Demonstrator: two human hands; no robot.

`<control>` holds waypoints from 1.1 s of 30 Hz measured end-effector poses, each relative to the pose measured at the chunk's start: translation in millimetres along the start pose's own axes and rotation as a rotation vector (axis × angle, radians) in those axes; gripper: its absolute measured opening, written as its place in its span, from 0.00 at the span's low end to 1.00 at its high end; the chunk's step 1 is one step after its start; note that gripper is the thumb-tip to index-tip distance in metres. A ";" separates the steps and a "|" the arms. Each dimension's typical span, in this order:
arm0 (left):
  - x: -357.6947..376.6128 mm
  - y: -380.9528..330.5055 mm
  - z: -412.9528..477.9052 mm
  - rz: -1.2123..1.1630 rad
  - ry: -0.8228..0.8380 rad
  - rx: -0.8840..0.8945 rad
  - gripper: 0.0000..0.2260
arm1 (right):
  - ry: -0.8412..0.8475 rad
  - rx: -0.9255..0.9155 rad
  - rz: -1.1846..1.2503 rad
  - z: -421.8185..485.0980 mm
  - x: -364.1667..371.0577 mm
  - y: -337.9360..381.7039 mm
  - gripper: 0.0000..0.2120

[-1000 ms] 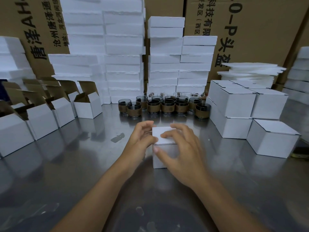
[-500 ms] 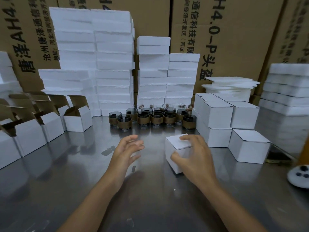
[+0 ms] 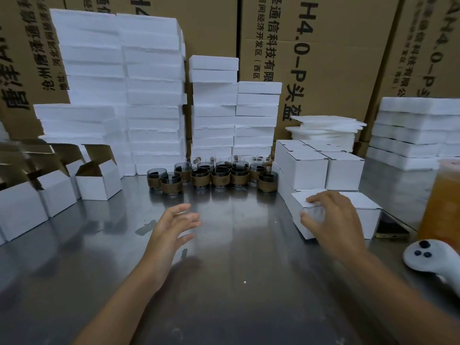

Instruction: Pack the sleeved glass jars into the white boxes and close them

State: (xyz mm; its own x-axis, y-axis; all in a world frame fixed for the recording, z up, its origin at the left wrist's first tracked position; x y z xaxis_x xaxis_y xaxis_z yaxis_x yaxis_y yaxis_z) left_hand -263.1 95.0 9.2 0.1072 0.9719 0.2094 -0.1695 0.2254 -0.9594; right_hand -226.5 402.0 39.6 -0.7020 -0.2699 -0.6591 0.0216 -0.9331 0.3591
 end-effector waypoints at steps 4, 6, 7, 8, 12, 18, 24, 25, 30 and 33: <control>-0.8 0.6 0.5 -0.007 0.004 -0.013 0.26 | 0.018 0.043 -0.189 -2.1 5.0 -0.7 0.13; -1.0 2.3 1.6 0.000 0.007 -0.022 0.23 | 0.055 0.063 -0.211 -1.9 6.1 1.5 0.14; -1.0 3.0 2.0 0.004 0.004 -0.026 0.20 | 0.063 0.059 -0.208 -1.6 5.9 4.2 0.14; -0.8 3.3 2.4 0.009 0.002 -0.031 0.18 | 0.058 0.041 -0.199 -1.4 5.3 8.9 0.14; 1.8 2.6 2.8 0.039 -0.011 -0.040 0.15 | -0.001 -0.187 -0.043 -1.0 3.4 50.2 0.13; 3.2 -1.3 -1.5 0.106 -0.109 -0.022 0.06 | 0.306 -0.270 0.127 -12.7 49.9 110.1 0.11; -9.1 1.3 1.9 0.240 -0.242 0.036 0.09 | 0.333 -0.234 0.214 -29.6 79.8 107.7 0.05; -12.6 1.2 5.7 0.257 -0.260 0.044 0.10 | 0.316 -0.224 0.224 -29.6 80.3 104.5 0.04; -51.3 -8.1 41.2 0.204 -0.381 -0.006 0.09 | 0.224 -0.164 0.266 -22.7 81.8 99.2 0.14; -93.5 -18.1 73.0 0.255 -0.478 -0.018 0.09 | 0.161 -0.216 0.227 -19.3 83.0 101.6 0.19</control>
State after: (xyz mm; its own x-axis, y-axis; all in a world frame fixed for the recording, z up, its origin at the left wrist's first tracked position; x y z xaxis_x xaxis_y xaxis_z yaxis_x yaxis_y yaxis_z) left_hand -341.6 4.9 20.8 -0.3934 0.9189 0.0281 -0.1143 -0.0186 -0.9933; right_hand -268.7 280.2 8.7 -0.5413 -0.4945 -0.6800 0.3264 -0.8689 0.3720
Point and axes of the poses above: each hand's wrist, its own z-axis towards the middle knuckle, its own x-axis out of the palm, y = z × x, the point moved 3 cm from there along z, towards the middle knuckle, and after that the axes turned 2 degrees about -x, right-handed, at the moved point
